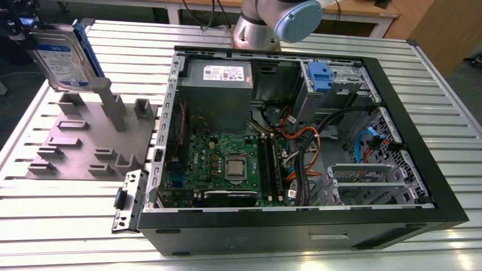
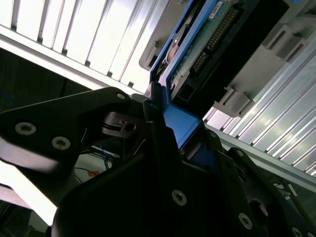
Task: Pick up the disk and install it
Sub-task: 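Pick up the disk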
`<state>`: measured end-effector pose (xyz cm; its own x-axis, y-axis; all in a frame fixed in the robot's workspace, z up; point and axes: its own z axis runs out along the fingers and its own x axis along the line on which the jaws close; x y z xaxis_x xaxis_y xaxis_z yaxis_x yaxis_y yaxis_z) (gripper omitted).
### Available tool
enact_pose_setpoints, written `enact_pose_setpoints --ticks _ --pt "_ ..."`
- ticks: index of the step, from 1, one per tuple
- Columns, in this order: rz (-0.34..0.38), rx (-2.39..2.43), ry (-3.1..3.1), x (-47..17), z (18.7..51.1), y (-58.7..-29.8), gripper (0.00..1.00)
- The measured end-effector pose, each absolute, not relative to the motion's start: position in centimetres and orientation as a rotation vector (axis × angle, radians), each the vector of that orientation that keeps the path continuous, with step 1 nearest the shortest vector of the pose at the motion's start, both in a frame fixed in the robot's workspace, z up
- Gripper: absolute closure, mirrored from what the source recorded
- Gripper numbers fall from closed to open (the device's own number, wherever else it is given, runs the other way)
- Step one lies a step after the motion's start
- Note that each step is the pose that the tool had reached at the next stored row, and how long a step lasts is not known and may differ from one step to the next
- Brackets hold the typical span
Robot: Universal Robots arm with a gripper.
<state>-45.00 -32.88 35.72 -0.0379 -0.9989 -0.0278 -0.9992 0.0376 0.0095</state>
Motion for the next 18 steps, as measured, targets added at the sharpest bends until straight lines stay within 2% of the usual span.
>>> enact_pose_setpoints --ticks 18 --pt "0.041 -2.17 2.253 -45.0 37.0 -32.9 0.64"
